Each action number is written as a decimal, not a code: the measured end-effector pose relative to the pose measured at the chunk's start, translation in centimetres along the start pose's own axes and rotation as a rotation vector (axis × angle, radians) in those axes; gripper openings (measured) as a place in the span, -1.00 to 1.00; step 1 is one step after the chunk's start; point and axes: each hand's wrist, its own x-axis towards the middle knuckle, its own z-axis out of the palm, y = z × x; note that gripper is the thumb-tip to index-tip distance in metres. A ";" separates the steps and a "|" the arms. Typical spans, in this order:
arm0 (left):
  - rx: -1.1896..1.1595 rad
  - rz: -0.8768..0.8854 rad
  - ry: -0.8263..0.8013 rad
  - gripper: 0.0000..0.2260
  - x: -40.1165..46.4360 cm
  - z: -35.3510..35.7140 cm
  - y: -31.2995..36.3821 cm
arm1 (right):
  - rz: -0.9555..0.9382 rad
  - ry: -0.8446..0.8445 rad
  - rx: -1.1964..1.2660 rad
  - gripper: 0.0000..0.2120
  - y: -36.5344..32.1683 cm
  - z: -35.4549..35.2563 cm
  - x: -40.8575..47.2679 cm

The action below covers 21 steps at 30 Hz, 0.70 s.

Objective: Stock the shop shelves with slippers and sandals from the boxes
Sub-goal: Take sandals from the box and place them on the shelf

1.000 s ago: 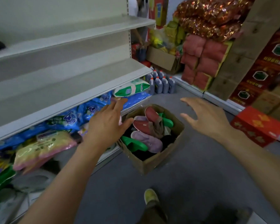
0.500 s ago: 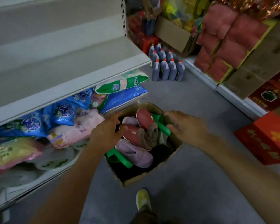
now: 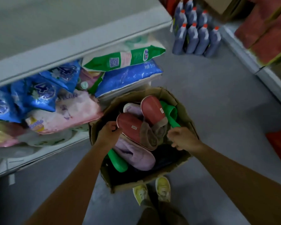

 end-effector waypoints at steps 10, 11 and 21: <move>-0.073 -0.245 0.081 -0.50 9.7 5.1 -3.4 | 0.272 -0.048 0.475 -0.60 0.4 3.6 10.8; -0.068 -0.234 0.081 -0.55 10.0 5.3 -3.6 | 0.283 -0.041 0.541 -0.58 0.5 4.1 11.4; -0.018 -0.117 0.066 -0.71 9.2 3.9 -4.0 | 0.120 0.296 0.642 -0.69 -1.4 3.2 11.2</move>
